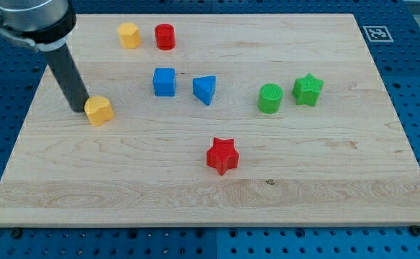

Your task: Slide yellow heart a bit right

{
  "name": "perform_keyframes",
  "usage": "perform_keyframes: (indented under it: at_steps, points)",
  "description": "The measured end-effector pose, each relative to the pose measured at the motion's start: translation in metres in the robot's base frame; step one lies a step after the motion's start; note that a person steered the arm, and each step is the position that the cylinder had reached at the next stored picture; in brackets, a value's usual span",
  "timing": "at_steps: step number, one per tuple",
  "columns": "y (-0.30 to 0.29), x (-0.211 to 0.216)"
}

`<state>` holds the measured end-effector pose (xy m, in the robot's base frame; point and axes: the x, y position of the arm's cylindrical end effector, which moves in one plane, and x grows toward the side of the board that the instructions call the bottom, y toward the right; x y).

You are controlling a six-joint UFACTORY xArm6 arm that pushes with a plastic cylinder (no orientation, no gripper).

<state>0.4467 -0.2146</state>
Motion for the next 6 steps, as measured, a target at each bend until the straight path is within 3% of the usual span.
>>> perform_keyframes:
  at_steps: [1, 4, 6]
  points:
    - [-0.001, 0.03]
    - [-0.024, 0.011]
    - [0.044, 0.008]
